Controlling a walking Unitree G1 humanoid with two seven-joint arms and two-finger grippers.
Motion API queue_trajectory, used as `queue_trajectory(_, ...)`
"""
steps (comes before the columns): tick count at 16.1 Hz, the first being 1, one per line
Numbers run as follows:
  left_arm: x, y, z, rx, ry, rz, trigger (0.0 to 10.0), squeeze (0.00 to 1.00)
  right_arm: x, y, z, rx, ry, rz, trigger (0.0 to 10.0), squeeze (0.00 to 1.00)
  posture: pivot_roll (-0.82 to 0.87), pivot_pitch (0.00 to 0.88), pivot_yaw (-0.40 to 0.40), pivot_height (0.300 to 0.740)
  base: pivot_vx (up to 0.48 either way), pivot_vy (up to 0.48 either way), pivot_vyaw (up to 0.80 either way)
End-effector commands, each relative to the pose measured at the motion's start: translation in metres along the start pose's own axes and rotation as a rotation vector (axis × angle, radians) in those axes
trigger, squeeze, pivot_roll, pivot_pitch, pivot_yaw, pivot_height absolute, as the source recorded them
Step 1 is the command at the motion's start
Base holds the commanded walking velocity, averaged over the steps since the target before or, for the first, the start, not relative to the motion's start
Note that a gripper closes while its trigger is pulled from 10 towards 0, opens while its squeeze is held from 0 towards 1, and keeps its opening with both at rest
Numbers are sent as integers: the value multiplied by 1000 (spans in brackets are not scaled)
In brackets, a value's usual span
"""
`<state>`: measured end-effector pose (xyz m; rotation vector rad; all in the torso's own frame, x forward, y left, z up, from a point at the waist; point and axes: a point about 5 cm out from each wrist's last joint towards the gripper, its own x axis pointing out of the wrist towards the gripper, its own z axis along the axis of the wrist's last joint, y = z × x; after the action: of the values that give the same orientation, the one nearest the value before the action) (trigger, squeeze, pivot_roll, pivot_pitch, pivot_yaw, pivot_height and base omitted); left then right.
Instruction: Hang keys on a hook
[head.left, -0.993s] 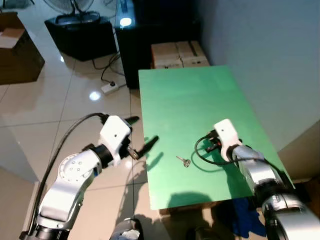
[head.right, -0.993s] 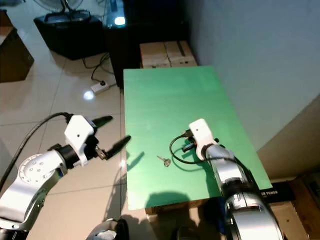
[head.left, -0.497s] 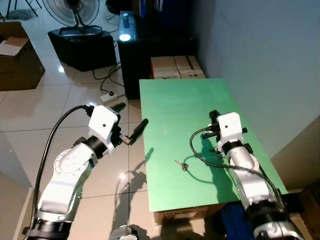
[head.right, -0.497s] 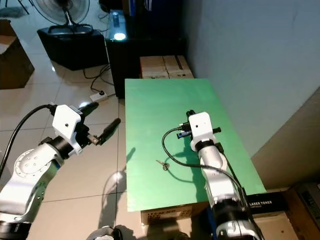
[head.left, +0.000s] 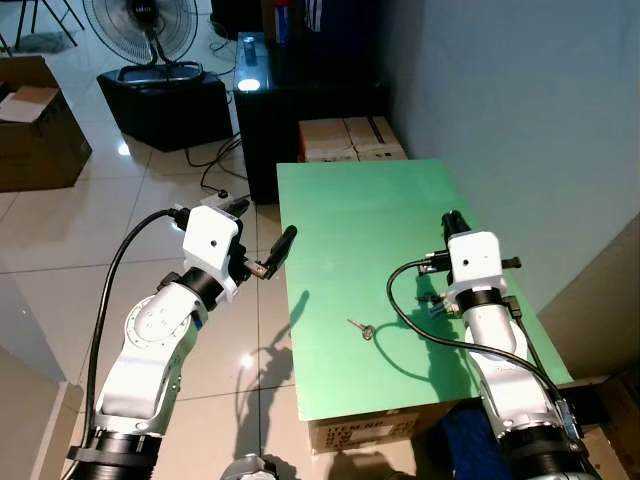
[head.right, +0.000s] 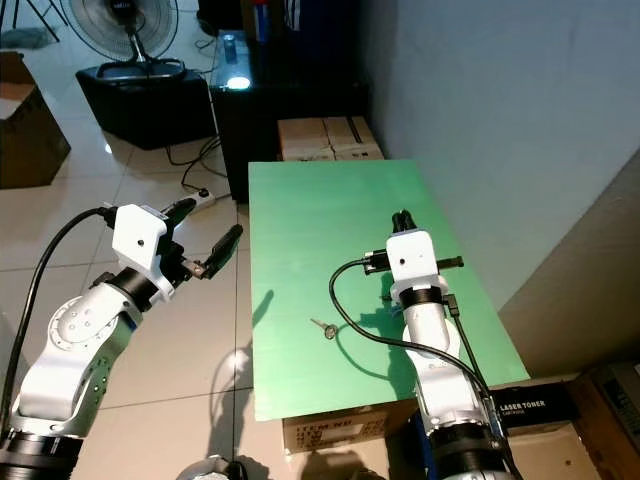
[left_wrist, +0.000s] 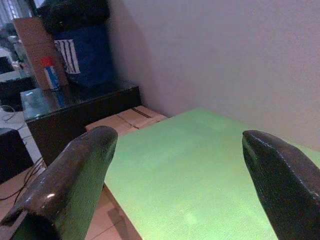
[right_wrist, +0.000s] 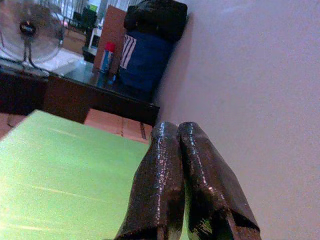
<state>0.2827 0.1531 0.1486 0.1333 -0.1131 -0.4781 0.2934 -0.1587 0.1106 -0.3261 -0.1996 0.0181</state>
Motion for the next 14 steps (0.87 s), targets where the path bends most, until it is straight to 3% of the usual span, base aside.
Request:
queue_trajectory(1,3,1,1,3,-8,37,10000,0,1,0,3,62,27,-2,9137,0,-31,0,24,740,0,0,0)
queue_trajectory(2,4,1,1,1,-7,48,10000,0,1,0,4,82,39,-7,9137,0,-32,0,24,740,0,0,0)
queue_trajectory(3,4,2,-1,-12,5,80,10000,0,4,5,15,97,10,66,10000,0,-34,0,18,740,0,0,0)
queue_trajectory(5,3,7,4,-9,-12,148,10000,0,4,16,36,68,-58,211,10000,0,-33,0,13,740,0,0,400)
queue_trajectory(7,0,13,14,-18,-43,253,10000,0,3,22,49,82,-95,279,10000,0,-29,0,7,740,0,0,800)
queue_trajectory(8,-1,14,16,-21,-47,270,10000,0,3,23,51,94,-100,283,10000,0,-29,0,7,740,0,0,800)
queue_trajectory(10,0,12,13,1,-21,300,10000,0,5,29,53,211,-75,285,10000,0,-15,0,-12,740,0,0,800)
queue_trajectory(13,2,20,19,24,-28,338,10000,0,3,31,50,220,-41,321,10000,0,-13,0,-13,740,0,0,800)
queue_trajectory(14,2,24,19,-4,-20,363,10000,0,4,30,48,231,-27,317,10000,0,-7,0,-16,740,0,0,800)
